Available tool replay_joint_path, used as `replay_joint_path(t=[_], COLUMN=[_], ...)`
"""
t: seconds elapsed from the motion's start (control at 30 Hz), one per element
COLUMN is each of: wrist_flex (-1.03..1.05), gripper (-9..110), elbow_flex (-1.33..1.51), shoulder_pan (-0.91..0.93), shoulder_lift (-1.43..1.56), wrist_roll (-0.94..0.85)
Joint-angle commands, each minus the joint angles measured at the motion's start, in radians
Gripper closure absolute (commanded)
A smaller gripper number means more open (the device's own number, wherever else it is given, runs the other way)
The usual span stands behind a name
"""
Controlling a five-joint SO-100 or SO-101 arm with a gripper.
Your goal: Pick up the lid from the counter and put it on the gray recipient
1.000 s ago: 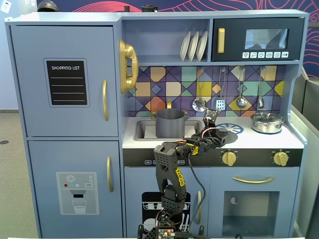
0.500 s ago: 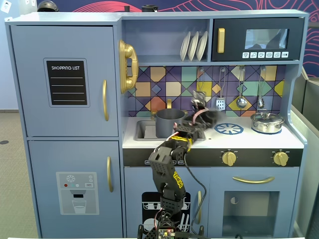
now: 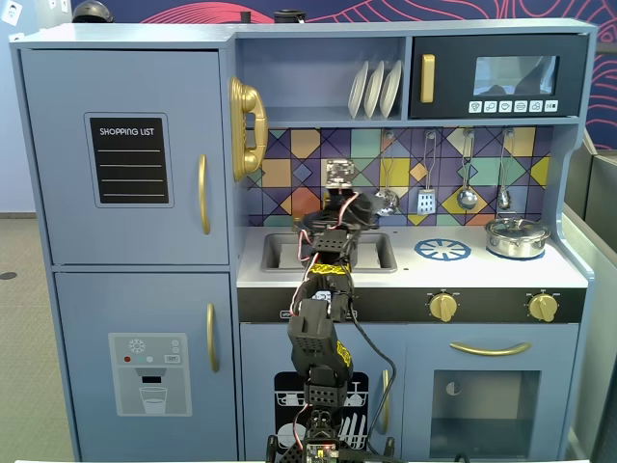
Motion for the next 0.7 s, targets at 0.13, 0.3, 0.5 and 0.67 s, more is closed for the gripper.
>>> replay_joint_path(t=[0.13,0.3,0.5,0.67], wrist_flex=[-0.028,-0.057,-0.069,-0.087], gripper=[102,102,102,102], elbow_flex=[0.012,0.011,0.015,0.023], shoulder_pan=[-0.095,-0.118,-0.121,-0.118], shoulder_lift=[0.018,-0.029,-0.06,-0.075], wrist_roll=[0.012,0.015,0.017,0.021])
